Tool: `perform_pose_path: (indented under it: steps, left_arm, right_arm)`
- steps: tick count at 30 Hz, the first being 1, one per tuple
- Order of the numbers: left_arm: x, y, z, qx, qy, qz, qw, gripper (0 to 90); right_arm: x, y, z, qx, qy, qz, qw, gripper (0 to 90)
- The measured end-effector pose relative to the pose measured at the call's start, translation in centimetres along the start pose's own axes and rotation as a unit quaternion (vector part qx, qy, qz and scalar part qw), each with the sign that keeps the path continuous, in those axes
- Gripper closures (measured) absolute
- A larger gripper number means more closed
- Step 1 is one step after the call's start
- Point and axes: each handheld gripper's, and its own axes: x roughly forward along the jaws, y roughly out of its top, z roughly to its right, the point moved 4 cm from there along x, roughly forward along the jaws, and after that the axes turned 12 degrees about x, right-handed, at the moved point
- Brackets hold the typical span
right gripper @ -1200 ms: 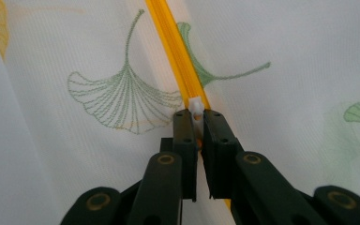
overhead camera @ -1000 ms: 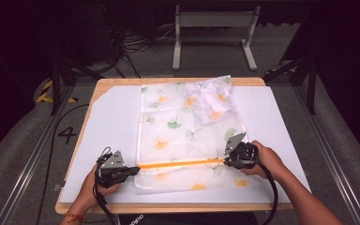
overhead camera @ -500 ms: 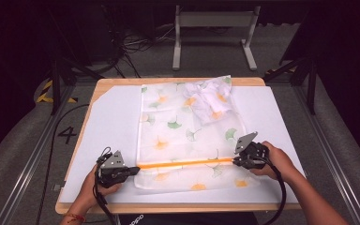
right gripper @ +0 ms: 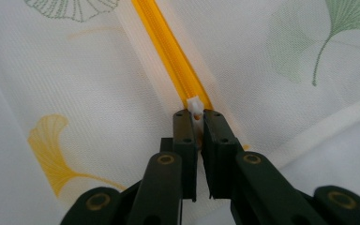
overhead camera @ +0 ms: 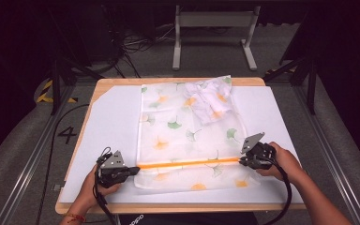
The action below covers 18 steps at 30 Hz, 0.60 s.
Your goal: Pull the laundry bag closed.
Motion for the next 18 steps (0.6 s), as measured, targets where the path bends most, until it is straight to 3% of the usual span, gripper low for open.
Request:
perform_pose_path:
  steps: [15,18]
  left_arm:
    - [0.0,0.0,0.0,0.001,0.0,0.0,1.0,90.0]
    - [0.0,0.0,0.0,0.001,0.0,0.001,1.0,90.0]
  right_arm:
    - [-0.6,-1.6,1.1,0.025,-0.017,0.003,0.9995,84.3]
    - [-0.8,-1.9,1.3,0.033,-0.01,0.011,0.9994,84.3]
